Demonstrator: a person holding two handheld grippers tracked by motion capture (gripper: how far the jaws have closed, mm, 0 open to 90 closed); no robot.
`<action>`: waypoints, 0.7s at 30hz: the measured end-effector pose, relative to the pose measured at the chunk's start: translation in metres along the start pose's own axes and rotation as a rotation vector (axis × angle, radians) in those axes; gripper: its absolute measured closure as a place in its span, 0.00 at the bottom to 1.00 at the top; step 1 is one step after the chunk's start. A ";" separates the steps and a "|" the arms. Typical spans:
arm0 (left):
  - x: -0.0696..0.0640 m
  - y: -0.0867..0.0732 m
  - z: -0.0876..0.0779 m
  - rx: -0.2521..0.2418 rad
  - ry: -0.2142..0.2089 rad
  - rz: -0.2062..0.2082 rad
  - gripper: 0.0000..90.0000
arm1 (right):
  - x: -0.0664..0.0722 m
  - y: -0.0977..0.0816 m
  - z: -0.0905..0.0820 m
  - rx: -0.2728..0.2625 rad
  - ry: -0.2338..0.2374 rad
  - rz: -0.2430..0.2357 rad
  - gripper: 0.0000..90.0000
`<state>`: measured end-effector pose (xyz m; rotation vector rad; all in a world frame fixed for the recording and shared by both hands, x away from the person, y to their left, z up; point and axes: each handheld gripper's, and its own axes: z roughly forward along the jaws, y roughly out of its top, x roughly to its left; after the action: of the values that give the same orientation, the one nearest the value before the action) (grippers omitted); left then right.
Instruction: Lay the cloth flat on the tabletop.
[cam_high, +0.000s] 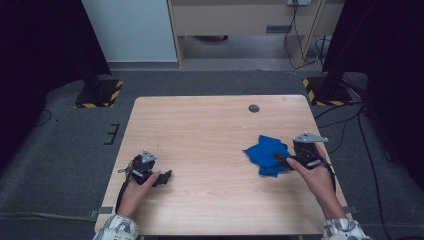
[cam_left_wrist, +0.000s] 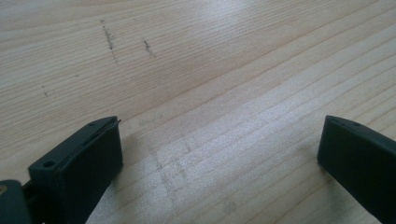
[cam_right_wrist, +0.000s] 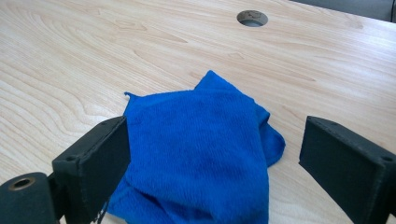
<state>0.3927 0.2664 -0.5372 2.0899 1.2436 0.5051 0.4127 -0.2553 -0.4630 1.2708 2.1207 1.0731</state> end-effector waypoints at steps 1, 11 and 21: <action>0.000 0.000 0.000 0.000 0.000 0.000 0.00 | 0.000 0.002 0.001 0.004 -0.001 -0.002 0.10; 0.000 0.000 0.000 0.000 0.000 0.000 0.00 | 0.005 0.014 0.015 0.045 0.011 -0.030 0.11; 0.000 0.000 0.000 0.000 0.000 0.000 0.00 | 0.005 0.019 0.023 0.064 0.011 -0.041 0.10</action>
<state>0.3928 0.2664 -0.5372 2.0898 1.2436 0.5048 0.4369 -0.2369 -0.4612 1.2474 2.1954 1.0048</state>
